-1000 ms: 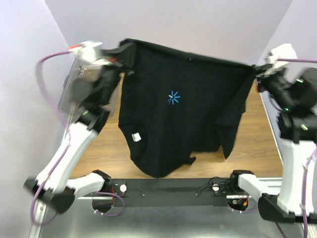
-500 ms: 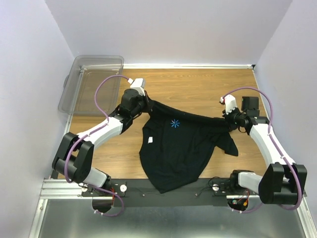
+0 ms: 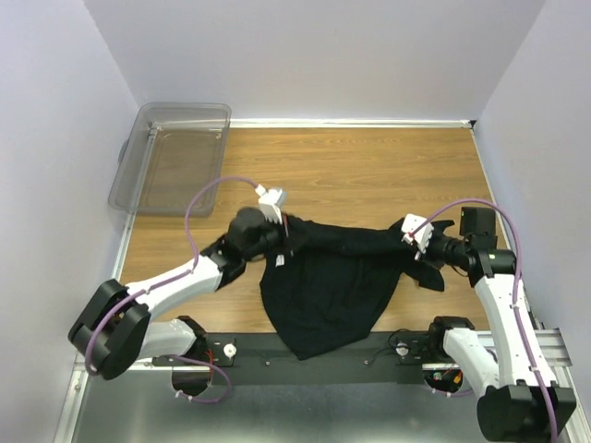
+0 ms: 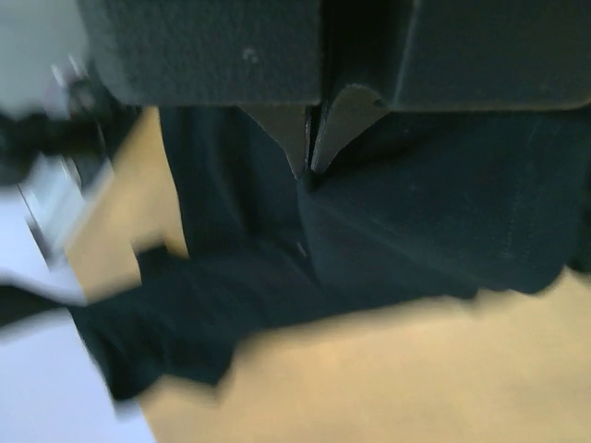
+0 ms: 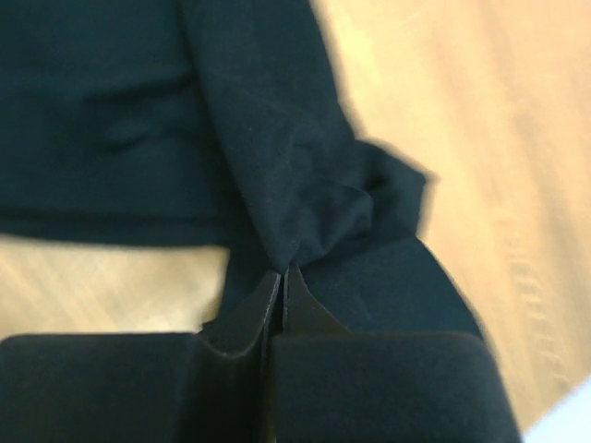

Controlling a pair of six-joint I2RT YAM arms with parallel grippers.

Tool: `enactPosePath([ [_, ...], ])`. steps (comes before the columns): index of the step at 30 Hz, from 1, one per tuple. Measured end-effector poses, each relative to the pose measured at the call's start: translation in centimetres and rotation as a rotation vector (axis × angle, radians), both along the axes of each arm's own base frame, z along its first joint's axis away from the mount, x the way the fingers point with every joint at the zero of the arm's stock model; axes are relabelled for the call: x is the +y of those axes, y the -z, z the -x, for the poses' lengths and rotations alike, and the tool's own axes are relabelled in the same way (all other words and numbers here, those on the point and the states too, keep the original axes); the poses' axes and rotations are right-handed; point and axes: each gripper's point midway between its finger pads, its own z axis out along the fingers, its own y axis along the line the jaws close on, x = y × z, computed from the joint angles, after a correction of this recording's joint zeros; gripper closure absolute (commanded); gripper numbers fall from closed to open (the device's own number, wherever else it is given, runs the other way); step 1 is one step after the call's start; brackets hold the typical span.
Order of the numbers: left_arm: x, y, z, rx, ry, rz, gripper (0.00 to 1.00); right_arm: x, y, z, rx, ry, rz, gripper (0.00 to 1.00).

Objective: Fold and stack the t-shirts

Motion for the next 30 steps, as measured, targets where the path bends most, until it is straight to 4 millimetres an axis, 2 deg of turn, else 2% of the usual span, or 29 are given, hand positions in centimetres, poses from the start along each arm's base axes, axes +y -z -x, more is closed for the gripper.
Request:
enactPosePath([
  [2,-0.2,2.8,3.9,0.084,0.058,-0.014,1.0,0.0,1.6,1.0,0.051,-0.03,0.019,0.94],
  [4,0.5,5.4,5.8,0.158,0.066,-0.041,1.0,0.0,2.9,1.6,0.107,-0.044,0.023,0.97],
  [7,1.5,7.4,6.9,0.226,0.04,-0.068,1.0,0.0,3.7,1.7,0.156,-0.039,0.016,0.99],
  [9,1.8,7.6,6.9,0.238,0.018,-0.071,1.0,0.0,4.0,1.7,0.18,-0.023,0.007,0.99],
  [13,1.9,5.8,5.8,0.192,-0.026,-0.046,1.0,-0.2,4.2,1.2,0.198,0.024,-0.003,1.0],
  [14,1.8,5.4,5.5,0.18,-0.035,-0.045,0.97,-0.3,4.1,1.2,0.199,0.031,-0.004,0.99],
  [15,1.7,5.0,5.2,0.171,-0.037,-0.045,0.79,-0.3,4.2,1.2,0.201,0.035,-0.003,0.95],
  [18,1.6,4.5,5.1,0.159,-0.027,-0.053,0.55,-0.4,4.4,1.6,0.211,0.018,0.012,0.56],
  [19,1.6,4.6,5.2,0.164,-0.025,-0.057,0.44,-0.4,4.5,1.9,0.217,0.011,0.018,0.41],
  [20,1.7,4.8,5.4,0.169,-0.021,-0.066,0.39,-0.5,4.6,2.0,0.221,0.005,0.024,0.3],
  [23,2.6,4.3,6.3,0.173,-0.025,-0.08,0.31,-0.4,4.7,2.5,0.244,0.005,0.02,0.23],
  [27,4.4,-0.7,6.0,0.062,-0.103,-0.027,0.26,0.6,2.8,1.6,0.257,0.013,-0.052,0.23],
  [29,5.2,-2.7,5.1,0.019,-0.157,-0.01,0.26,1.3,1.5,0.7,0.259,0.011,-0.108,0.23],
  [30,5.5,-3.1,4.8,0.012,-0.174,-0.007,0.26,1.7,1.1,0.4,0.268,0.008,-0.134,0.23],
])
